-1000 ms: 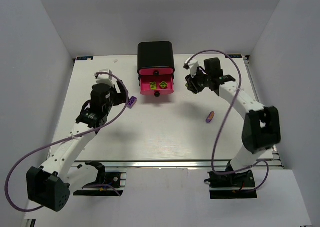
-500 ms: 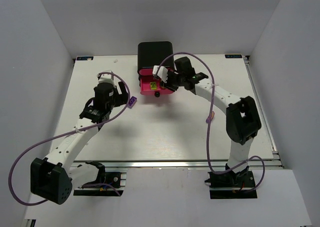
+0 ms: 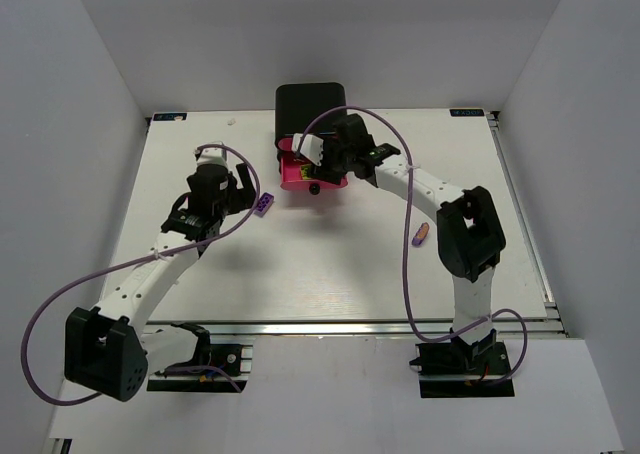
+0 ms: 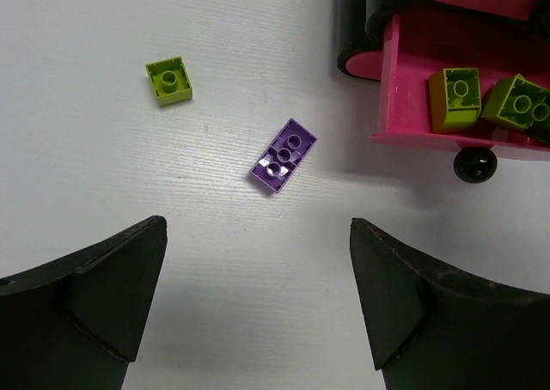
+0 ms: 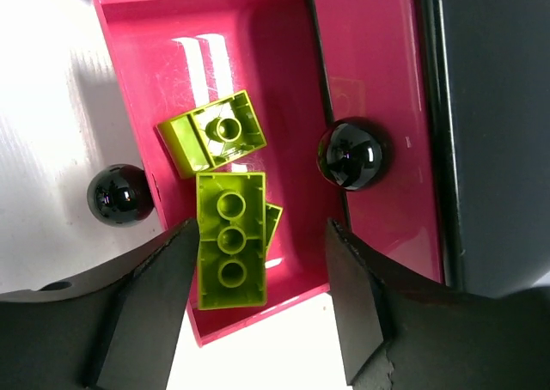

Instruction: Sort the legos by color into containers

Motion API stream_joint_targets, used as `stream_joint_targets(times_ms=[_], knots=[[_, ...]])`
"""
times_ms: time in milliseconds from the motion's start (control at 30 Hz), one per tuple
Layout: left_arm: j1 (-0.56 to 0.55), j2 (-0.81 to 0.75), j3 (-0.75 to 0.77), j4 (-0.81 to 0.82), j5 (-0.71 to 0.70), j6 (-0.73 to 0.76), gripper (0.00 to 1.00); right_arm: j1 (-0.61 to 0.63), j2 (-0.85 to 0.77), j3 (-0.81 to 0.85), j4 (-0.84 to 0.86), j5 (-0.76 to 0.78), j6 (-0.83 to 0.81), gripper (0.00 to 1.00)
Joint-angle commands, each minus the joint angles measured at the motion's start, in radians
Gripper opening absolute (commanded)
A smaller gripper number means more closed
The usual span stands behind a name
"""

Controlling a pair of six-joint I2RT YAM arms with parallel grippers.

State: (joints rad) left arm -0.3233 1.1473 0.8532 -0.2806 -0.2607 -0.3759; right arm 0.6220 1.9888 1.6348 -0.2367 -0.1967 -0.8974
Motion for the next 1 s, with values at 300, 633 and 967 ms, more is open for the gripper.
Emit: stream_joint_targets(times_ms=[300,633,967], knots=[[0.099,0.115,0.066,0.003,0.141,-0.127,0.79,-0.051,-0.277,-0.090,0.131,-0.059,0.293,0.50],[0.187,0.133,0.041,0.024,0.213,-0.179,0.59,-0.097,-0.252,-0.089,0.045,-0.116,0.313,0.29],[0.251,0.388,0.207,-0.037,0.240,-0.245,0.90,-0.127,-0.481,-0.307,0.073,-0.351,0.472,0.43]])
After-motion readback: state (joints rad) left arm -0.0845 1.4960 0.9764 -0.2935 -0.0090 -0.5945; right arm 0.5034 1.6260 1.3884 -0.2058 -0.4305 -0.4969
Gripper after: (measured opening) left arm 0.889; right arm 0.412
